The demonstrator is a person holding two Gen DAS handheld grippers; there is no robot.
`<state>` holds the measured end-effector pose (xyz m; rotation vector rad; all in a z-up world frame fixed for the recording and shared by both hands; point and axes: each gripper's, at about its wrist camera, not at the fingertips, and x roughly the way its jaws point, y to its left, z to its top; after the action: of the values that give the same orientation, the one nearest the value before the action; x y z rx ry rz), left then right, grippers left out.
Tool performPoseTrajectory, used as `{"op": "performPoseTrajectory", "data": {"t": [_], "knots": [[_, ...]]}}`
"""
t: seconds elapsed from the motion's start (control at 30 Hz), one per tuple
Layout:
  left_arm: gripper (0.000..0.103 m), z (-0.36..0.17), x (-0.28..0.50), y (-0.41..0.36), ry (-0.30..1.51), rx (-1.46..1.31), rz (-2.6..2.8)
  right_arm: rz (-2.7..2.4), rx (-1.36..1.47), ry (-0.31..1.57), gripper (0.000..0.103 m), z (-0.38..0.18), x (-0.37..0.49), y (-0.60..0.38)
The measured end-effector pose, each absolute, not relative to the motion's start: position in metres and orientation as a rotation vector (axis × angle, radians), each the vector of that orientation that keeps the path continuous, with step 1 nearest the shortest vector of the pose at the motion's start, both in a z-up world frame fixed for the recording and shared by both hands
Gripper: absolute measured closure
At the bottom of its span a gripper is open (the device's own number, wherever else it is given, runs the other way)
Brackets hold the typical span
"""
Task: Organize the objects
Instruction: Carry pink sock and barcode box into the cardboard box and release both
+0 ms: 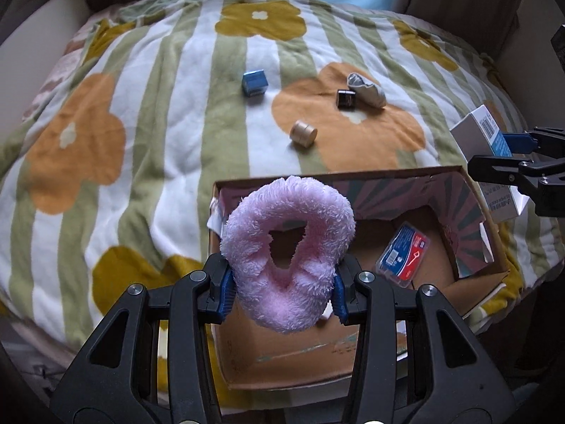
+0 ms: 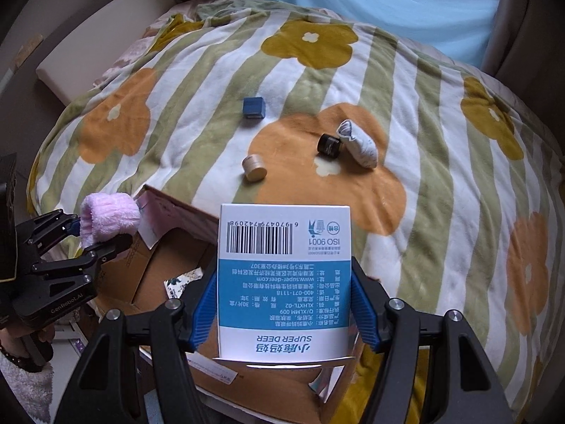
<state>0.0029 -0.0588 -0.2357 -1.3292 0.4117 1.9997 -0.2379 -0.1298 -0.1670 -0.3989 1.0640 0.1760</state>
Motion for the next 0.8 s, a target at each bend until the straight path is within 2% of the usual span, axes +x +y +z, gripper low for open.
{"op": "performPoseTrajectory", "data": {"t": [0.33, 0.63, 0.67, 0.73, 0.77, 0.8], "knots": [[0.064, -0.265, 0.023, -0.069, 0.385, -1.409, 2.008, 0.225, -0.424, 1.128, 0.041, -0.219, -0.263, -0.123], [0.064, -0.260, 0.020, -0.064, 0.388, -1.393, 2.001, 0.242, -0.409, 1.137, 0.041, -0.225, -0.263, -0.116], [0.060, -0.259, 0.021, -0.064, 0.382, -1.388, 1.993, 0.244, -0.399, 1.137, 0.041, -0.224, -0.263, -0.116], [0.038, -0.257, 0.023, -0.064, 0.375, -1.367, 1.981, 0.254, -0.383, 1.143, 0.041, -0.224, -0.261, -0.115], [0.013, -0.255, 0.025, -0.063, 0.382, -1.356, 1.982, 0.261, -0.378, 1.153, 0.039, -0.225, -0.260, -0.115], [0.002, -0.253, 0.027, -0.063, 0.388, -1.332, 1.992, 0.264, -0.373, 1.159, 0.035, -0.226, -0.259, -0.115]]}}
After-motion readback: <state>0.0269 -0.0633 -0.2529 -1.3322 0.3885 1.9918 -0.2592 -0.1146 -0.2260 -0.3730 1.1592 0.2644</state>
